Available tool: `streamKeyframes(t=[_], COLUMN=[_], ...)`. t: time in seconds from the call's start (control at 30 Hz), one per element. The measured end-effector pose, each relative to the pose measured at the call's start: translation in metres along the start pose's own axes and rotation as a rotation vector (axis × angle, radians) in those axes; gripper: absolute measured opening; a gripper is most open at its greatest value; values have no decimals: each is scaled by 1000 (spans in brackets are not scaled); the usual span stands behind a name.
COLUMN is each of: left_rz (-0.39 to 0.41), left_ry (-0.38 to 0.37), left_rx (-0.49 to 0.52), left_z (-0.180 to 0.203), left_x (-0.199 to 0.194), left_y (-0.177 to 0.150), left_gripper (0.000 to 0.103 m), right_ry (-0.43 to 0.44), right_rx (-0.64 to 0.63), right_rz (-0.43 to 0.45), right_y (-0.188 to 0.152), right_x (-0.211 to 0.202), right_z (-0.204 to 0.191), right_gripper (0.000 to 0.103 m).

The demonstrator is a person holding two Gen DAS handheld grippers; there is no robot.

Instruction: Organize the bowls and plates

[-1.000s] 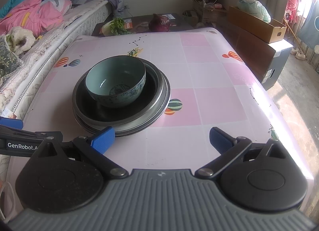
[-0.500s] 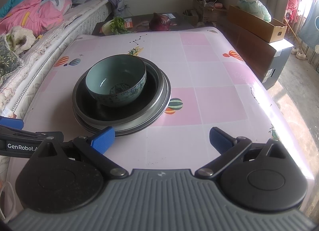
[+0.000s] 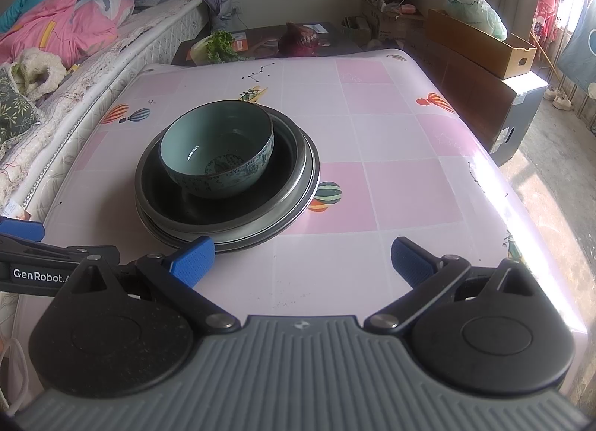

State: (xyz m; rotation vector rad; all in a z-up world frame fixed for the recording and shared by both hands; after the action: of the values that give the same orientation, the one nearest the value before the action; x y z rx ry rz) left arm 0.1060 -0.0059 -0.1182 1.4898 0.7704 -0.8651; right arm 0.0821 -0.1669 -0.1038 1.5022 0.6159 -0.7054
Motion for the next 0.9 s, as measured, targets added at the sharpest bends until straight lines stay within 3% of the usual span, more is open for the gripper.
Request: streamKeyframes(t=[0.9], left_rz=[3], left_ry=[0], left_rx=[2], left_z=[1], left_x=[-1], left_y=[0], left_gripper=[103], right_ry=[0], right_rx=[0], right_rz=[-2], right_y=[-2], right_x=[1], right_z=[0], right_gripper=[102])
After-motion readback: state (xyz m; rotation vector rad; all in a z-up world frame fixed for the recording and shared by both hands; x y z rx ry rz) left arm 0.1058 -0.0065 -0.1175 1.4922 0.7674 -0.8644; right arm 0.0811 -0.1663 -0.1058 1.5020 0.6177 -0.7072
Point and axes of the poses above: each gripper's, at about its wrist camera, not at the fingertips, and x roughly the way its jaws point, z to its right, y to its top, the point moved 10 cm from there along x, roughly the way its jaws point, and after that the axes turned 1 degree about -y, right-handed, at the moved point
